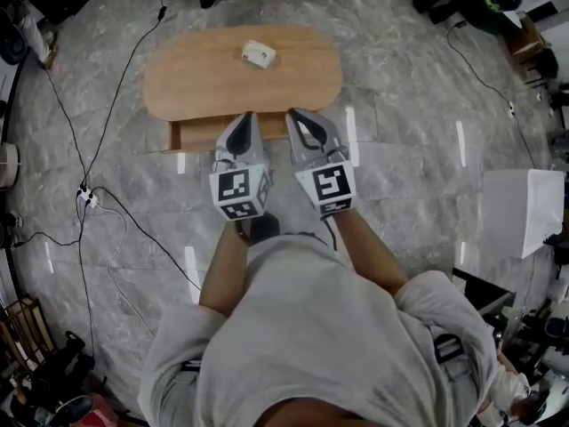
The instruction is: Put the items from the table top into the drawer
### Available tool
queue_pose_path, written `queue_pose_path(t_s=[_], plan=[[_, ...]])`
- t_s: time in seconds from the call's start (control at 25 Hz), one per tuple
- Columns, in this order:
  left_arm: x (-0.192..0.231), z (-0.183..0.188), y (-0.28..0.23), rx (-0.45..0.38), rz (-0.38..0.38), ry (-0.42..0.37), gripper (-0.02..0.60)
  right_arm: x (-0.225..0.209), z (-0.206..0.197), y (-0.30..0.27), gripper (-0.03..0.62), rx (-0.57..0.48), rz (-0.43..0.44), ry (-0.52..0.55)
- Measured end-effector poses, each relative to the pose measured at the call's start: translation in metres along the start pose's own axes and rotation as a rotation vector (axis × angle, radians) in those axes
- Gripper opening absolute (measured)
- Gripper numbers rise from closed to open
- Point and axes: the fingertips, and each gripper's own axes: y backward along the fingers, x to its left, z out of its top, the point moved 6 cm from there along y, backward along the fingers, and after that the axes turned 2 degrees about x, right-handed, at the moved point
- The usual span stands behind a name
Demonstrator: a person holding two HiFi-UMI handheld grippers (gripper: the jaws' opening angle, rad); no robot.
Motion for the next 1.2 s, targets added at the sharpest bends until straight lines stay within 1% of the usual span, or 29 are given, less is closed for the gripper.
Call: queue_pose_path(t_s=[0.16, 0.28, 0.4, 0.56, 0.76, 0.92, 1.04, 1.12, 1.2], plan=[[0.035, 0.010, -0.025, 0.004, 0.018, 0.046, 0.020, -0.008, 0.009, -0.046, 0.008, 0.032, 0.005, 0.025], [0.053, 0.001, -0.040, 0.033, 0.038, 0.066, 0.020, -0.008, 0.003, -0.071, 0.007, 0.071, 0.025, 0.025], [0.060, -0.012, -0.051, 0.064, 0.049, 0.084, 0.020, -0.011, -0.011, -0.086, 0.008, 0.117, 0.053, 0.015], [0.070, -0.037, -0.079, 0.123, 0.071, 0.103, 0.020, -0.023, -0.046, -0.117, 0.008, 0.178, 0.100, -0.024], [0.086, -0.067, -0.124, 0.215, 0.118, 0.082, 0.020, -0.047, -0.102, -0.170, 0.008, 0.247, 0.167, -0.101], [0.103, -0.093, -0.161, 0.270, 0.165, 0.104, 0.020, -0.078, -0.147, -0.216, 0.008, 0.316, 0.168, -0.161], [0.120, -0.115, -0.196, 0.324, 0.189, 0.110, 0.020, -0.098, -0.172, -0.252, 0.008, 0.304, 0.152, -0.204], [0.132, -0.126, -0.213, 0.346, 0.199, 0.114, 0.020, -0.107, -0.189, -0.269, 0.008, 0.298, 0.141, -0.234], [0.144, -0.140, -0.225, 0.359, 0.210, 0.142, 0.020, -0.109, -0.211, -0.282, 0.008, 0.309, 0.136, -0.261]])
